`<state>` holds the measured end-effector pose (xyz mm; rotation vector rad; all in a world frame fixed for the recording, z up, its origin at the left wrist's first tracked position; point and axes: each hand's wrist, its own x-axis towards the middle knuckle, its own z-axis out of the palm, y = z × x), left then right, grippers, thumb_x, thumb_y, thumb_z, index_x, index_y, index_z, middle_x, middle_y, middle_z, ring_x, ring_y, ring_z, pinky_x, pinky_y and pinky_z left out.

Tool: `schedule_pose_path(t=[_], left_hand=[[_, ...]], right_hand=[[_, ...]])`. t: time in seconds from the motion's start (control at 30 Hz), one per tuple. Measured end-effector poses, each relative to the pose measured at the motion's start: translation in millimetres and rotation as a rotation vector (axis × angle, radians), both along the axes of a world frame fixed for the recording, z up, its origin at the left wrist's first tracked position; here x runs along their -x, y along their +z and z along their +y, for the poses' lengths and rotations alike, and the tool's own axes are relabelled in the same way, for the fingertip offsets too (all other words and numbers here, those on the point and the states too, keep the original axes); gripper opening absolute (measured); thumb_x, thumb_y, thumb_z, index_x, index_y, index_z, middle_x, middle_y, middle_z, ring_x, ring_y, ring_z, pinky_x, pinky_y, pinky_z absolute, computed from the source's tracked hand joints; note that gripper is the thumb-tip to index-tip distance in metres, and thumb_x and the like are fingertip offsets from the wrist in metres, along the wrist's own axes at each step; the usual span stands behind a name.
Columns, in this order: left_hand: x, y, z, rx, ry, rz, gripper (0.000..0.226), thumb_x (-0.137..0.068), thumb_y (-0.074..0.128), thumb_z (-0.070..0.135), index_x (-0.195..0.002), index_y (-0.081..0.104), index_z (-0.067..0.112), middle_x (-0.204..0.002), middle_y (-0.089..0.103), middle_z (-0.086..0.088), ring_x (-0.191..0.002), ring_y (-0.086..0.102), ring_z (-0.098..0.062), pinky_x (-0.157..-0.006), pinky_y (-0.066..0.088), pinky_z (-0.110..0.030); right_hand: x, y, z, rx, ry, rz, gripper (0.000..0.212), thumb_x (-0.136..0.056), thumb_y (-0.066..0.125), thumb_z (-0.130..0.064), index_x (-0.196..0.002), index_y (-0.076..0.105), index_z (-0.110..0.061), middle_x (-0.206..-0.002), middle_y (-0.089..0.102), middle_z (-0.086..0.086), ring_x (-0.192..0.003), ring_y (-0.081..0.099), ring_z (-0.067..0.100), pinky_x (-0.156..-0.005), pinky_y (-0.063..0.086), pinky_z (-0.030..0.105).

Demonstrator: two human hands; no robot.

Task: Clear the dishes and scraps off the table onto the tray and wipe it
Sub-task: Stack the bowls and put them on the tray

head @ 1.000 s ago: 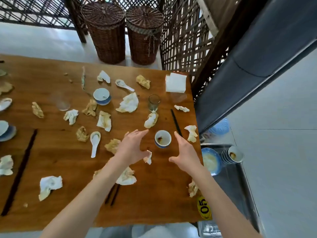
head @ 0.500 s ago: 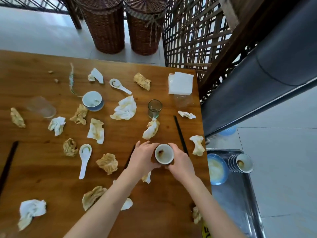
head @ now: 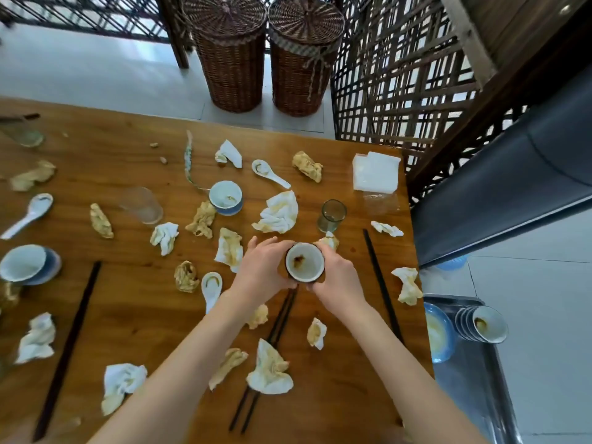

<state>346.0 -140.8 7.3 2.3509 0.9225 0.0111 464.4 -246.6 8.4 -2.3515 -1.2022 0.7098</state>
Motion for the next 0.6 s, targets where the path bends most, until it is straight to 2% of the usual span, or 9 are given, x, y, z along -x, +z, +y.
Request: schedule_pose_path(t=[0.1,0.2,0.33,0.43,0.6], left_hand=[[18.0,6.2,41.8,-0.008,-0.005,-0.003,0.078,-0.064,0.083,0.032,-0.133,0.048,0.023,-0.132,0.055,0.002,-0.133,0.038,-0.020,-0.113,0.010,-0.044],[32.8,9.6,89.3,-0.010,-0.012,-0.042,0.075,-0.062,0.084,0.032,-0.129,0.052,0.022,-0.126,0.059,-0.001,-0.125,0.046,-0.023,-0.111,0.021,-0.045],[40.6,11.3,148.3,-0.058,-0.048,-0.061,0.068,-0.064,0.082,0.034,-0.125,0.055,0.024,-0.121,0.062,0.001,-0.117,0.051,-0.022,-0.109,0.017,-0.043],[39.8,10.5,181.8,-0.093,-0.060,-0.055,0.068,-0.063,0.082,0.037,-0.124,0.055,0.025,-0.120,0.062,0.002,-0.116,0.053,-0.021,-0.110,0.018,-0.046],[38.3,2.4,208.4,-0.069,-0.061,-0.034,0.069,-0.063,0.082,0.040,-0.124,0.055,0.023,-0.119,0.064,-0.001,-0.115,0.054,-0.024,-0.110,0.017,-0.048]], right_hand=[[14.5,7.4,42.1,-0.025,0.028,0.015,0.075,-0.066,0.080,-0.010,-0.131,0.044,-0.021,-0.119,0.062,0.001,-0.109,0.057,0.023,-0.086,0.049,0.036],[27.1,10.1,87.6,-0.025,0.025,0.008,0.075,-0.066,0.080,-0.011,-0.131,0.045,-0.020,-0.118,0.063,0.004,-0.108,0.057,0.025,-0.084,0.049,0.036],[39.7,8.8,143.9,-0.071,-0.032,0.020,0.065,-0.066,0.081,-0.020,-0.123,0.050,-0.022,-0.110,0.064,0.001,-0.099,0.059,0.021,-0.071,0.046,0.030],[43.6,5.7,177.2,-0.086,-0.064,0.009,0.066,-0.064,0.082,-0.018,-0.122,0.049,-0.022,-0.109,0.065,0.003,-0.099,0.060,0.024,-0.077,0.052,0.038],[44.5,-2.6,209.7,-0.050,-0.082,0.030,0.065,-0.063,0.084,-0.023,-0.119,0.051,-0.022,-0.111,0.065,0.003,-0.102,0.059,0.024,-0.081,0.052,0.039]])
